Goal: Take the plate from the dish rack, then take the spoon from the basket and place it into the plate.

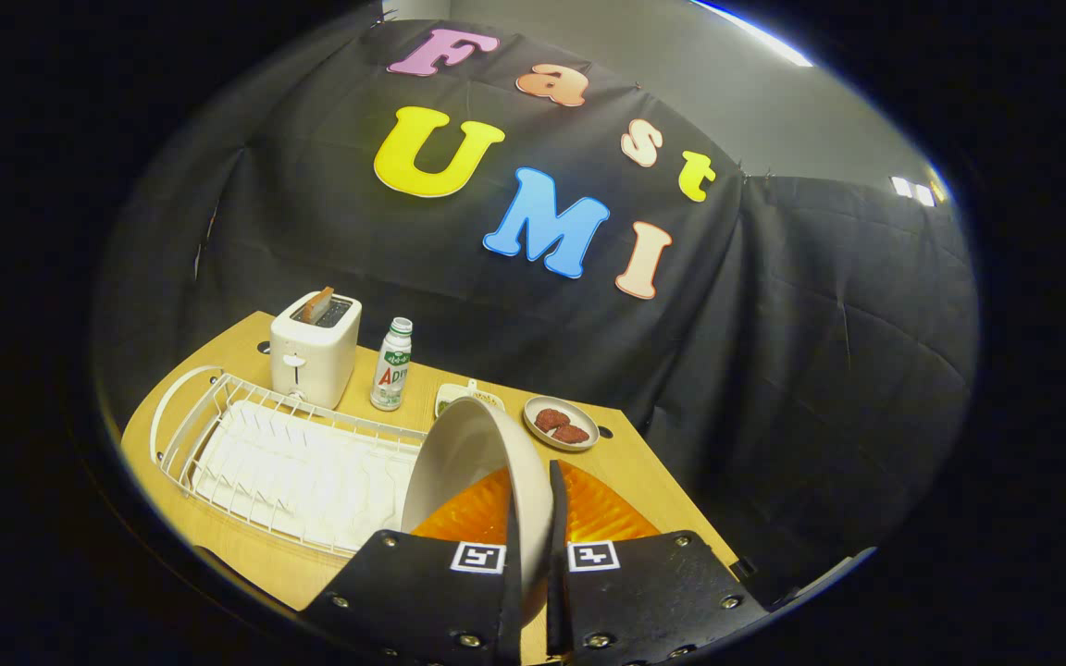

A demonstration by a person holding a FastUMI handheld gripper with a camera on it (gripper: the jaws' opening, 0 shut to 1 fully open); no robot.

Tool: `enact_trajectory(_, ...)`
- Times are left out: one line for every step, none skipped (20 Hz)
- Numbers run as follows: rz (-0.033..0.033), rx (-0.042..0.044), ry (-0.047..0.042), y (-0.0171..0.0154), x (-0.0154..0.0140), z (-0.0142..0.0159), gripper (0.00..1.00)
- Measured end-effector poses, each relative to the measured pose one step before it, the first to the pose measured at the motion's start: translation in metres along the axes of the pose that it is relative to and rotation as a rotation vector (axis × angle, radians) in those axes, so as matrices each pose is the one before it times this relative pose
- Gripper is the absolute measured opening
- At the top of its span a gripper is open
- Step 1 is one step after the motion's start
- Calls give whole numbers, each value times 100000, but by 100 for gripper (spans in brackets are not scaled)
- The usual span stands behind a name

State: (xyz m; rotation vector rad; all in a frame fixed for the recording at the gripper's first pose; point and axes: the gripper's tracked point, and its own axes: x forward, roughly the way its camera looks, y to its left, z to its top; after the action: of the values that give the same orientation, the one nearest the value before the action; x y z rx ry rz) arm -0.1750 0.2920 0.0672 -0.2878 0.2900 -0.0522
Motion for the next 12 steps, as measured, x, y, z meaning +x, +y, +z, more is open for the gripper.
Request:
enact_trajectory(1191,1431,1211,-379,-356,-895,10)
enact_trajectory(1298,1930,1281,-410,-250,-885,10)
enact_trajectory(1350,2545,1436,-375,-306,-889,10)
enact_trajectory(1851,2682,1632,-320,-336,-962,10)
enact_trajectory(1479,3009,2219,-326,-89,-1337,10)
enact_trajectory(1110,3014,2603,-380,-92,-1237,10)
enact_trajectory(502,2780,2897,-450,51,-1403,10)
enact_trajectory(507,2581,2430,-422,54,-1119,10)
enact_trajectory(573,2355,2447,-213,159,-1139,10)
enact_trajectory(421,2211,2340,-306,262,-979,10)
enact_trajectory(185,2325,2286,-284,266,-1074,10)
enact_trajectory(218,2454,2128,-274,321,-907,10)
